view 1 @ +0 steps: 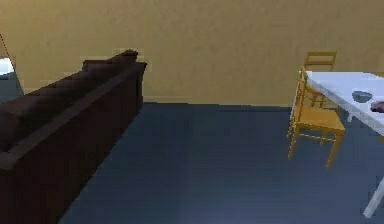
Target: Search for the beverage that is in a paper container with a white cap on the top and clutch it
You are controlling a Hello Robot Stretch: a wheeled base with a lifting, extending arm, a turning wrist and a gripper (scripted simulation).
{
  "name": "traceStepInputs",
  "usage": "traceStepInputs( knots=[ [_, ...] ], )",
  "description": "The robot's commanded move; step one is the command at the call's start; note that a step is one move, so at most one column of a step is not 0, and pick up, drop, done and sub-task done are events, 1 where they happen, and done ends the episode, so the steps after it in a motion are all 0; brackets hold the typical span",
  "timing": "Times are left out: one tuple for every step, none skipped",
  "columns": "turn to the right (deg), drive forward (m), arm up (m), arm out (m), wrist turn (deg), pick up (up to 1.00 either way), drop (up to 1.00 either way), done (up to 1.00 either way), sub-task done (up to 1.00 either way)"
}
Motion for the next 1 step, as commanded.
traceStepInputs(
  knots=[
    [-45.0, 0.0, 0.0, 0.0, 0.0, 0.0, 0.0, 0.0, 0.0]
  ],
)
